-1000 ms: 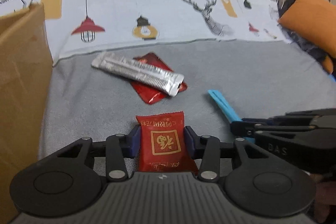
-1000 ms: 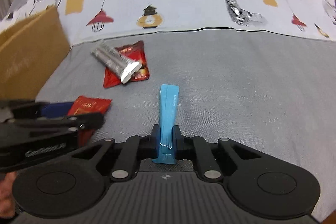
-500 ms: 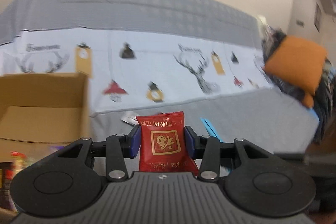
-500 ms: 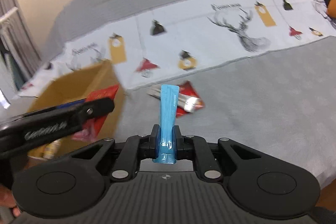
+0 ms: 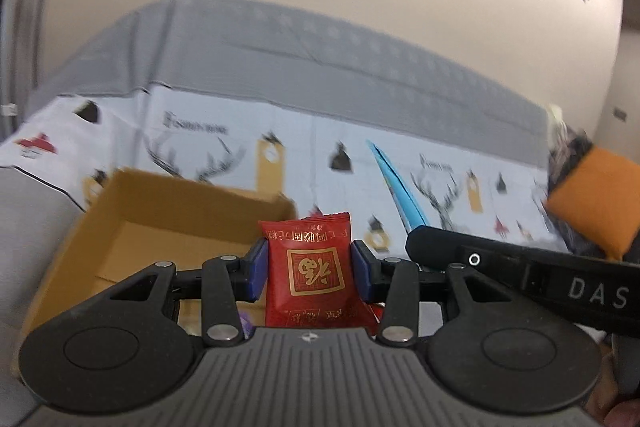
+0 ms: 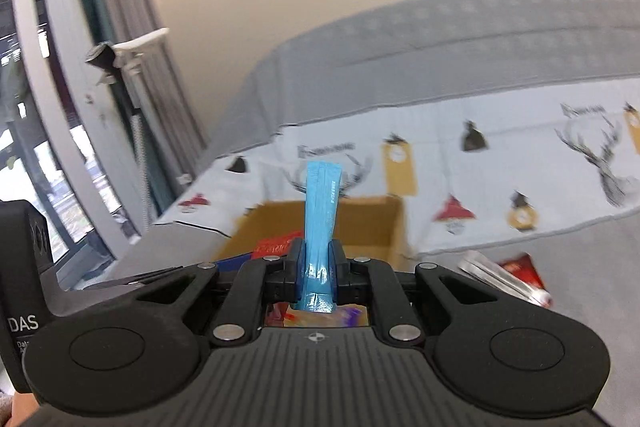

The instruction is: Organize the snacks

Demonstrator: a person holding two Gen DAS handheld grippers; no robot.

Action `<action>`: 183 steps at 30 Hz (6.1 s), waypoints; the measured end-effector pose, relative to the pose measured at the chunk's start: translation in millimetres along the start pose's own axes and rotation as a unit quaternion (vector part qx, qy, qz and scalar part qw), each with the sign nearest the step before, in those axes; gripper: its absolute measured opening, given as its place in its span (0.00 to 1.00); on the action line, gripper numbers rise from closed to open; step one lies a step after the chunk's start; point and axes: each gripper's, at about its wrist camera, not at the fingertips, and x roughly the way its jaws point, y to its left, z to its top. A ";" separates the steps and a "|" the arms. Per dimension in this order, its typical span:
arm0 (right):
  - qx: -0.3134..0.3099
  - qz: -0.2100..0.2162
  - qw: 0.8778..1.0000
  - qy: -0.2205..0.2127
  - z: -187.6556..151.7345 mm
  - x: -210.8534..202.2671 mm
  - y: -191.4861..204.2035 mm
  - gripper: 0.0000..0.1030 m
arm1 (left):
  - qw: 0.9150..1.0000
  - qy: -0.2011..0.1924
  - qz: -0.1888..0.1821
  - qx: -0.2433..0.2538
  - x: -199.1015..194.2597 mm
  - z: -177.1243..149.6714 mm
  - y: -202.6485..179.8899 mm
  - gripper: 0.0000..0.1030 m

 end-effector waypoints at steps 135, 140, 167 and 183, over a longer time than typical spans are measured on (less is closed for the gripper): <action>-0.061 -0.100 0.980 0.158 -126.8 124.5 -284.5 0.92 | 0.973 0.207 0.058 0.079 258.1 -154.2 -104.1 0.34; -0.114 -0.105 0.975 0.156 -130.7 135.3 -263.3 0.56 | 0.973 0.214 0.060 0.064 256.8 -149.8 -101.5 0.26; -0.033 -0.089 0.995 0.017 -26.9 23.4 -141.6 0.43 | 0.996 0.074 0.021 0.044 87.7 -12.7 -91.8 0.23; -0.111 -0.014 0.993 0.030 -3.6 85.2 36.6 0.43 | 0.992 0.047 0.102 -0.055 12.4 12.6 76.1 0.23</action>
